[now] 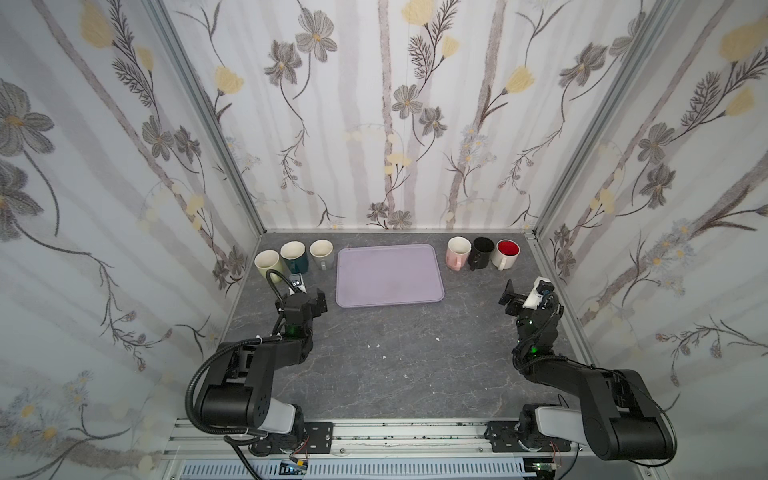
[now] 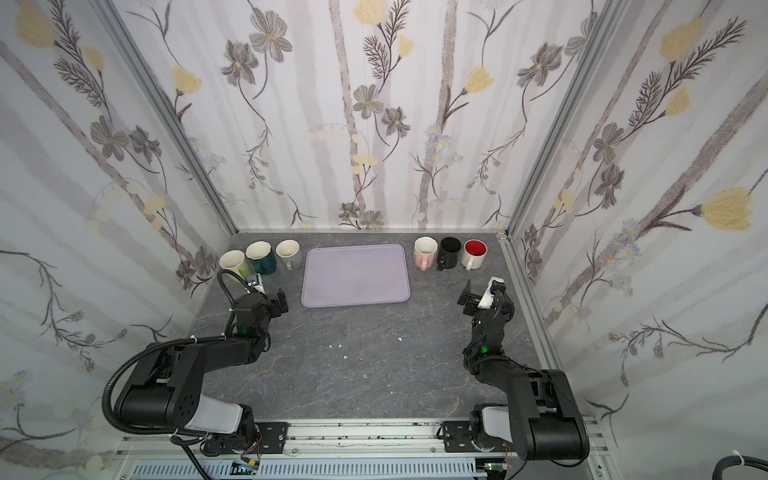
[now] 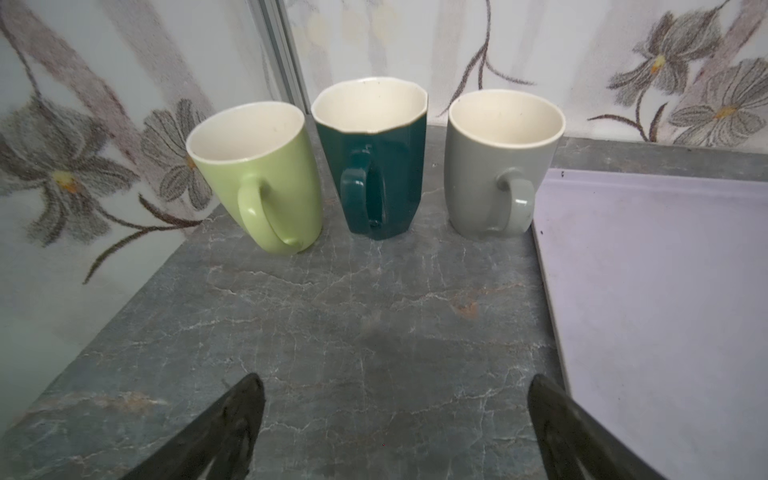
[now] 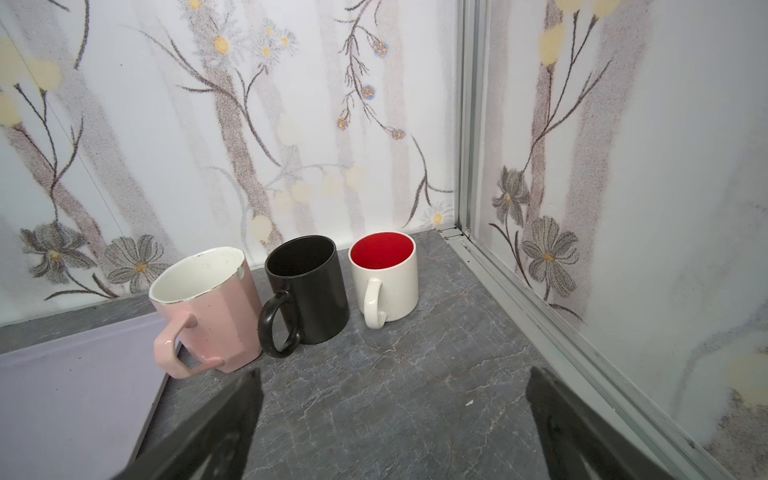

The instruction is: Turn the mug right side up

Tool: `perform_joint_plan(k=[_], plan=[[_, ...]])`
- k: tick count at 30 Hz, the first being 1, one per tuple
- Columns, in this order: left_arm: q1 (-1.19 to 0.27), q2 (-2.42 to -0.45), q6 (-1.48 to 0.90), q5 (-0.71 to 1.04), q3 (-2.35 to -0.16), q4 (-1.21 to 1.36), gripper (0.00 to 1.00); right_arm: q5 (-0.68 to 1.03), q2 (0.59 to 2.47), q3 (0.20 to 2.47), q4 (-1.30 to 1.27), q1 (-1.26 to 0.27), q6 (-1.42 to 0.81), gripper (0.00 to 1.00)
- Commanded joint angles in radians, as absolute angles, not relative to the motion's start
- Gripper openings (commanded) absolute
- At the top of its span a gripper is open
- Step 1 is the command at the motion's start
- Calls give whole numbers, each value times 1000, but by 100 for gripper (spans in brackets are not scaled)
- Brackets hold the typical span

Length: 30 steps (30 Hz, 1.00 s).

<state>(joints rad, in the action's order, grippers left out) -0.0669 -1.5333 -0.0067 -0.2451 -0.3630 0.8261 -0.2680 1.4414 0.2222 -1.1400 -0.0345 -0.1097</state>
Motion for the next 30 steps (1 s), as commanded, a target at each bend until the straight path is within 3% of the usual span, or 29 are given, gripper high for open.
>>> perform_joint_plan(k=[1, 8, 30], plan=[[-40, -1563, 4, -125, -379, 925, 100, -274, 1443, 228, -1191, -37, -77, 100], [-17, -1570, -11, -86, -392, 908, 100, -170, 1501, 205, -1293, -36, -36, 100], [-17, -1569, -11, -83, -398, 895, 100, -160, 1506, 197, -1314, -37, -27, 100]])
